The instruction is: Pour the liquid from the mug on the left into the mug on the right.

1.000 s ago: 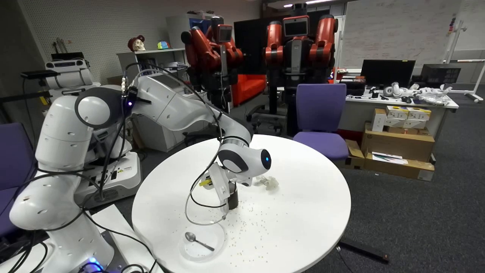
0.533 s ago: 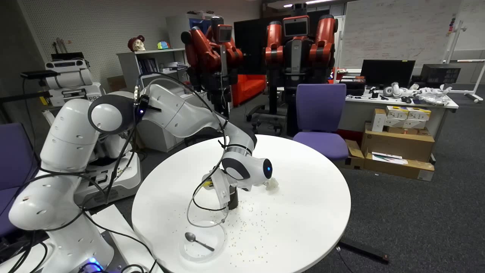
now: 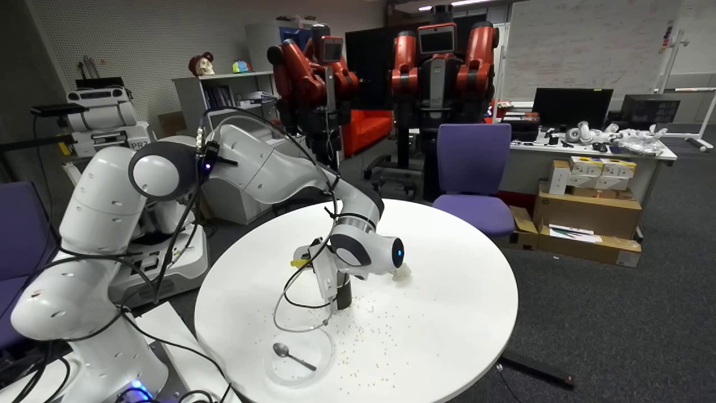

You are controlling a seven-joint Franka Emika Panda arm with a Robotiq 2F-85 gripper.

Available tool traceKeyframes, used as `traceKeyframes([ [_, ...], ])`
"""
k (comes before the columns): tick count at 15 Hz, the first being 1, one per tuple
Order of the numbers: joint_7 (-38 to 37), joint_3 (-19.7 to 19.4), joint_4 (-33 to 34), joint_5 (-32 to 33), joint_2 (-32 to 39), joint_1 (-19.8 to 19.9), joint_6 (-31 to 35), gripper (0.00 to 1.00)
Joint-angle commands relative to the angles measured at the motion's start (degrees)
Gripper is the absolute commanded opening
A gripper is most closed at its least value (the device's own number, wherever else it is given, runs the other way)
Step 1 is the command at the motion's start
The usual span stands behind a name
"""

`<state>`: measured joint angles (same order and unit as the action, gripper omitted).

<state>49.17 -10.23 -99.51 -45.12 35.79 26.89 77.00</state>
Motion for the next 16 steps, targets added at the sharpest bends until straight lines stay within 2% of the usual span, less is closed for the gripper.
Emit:
traceKeyframes([
  [1, -1.6, -0.1, 3.5, -1.5, 1.1, 2.6, -6.8, 0.05],
  [9, -4.5, -0.5, 5.4, -6.0, 4.0, 4.6, -9.6, 0.05],
  [16, -6.4, 0.3, 7.4, -9.4, 6.7, 4.2, -10.0, 0.05],
])
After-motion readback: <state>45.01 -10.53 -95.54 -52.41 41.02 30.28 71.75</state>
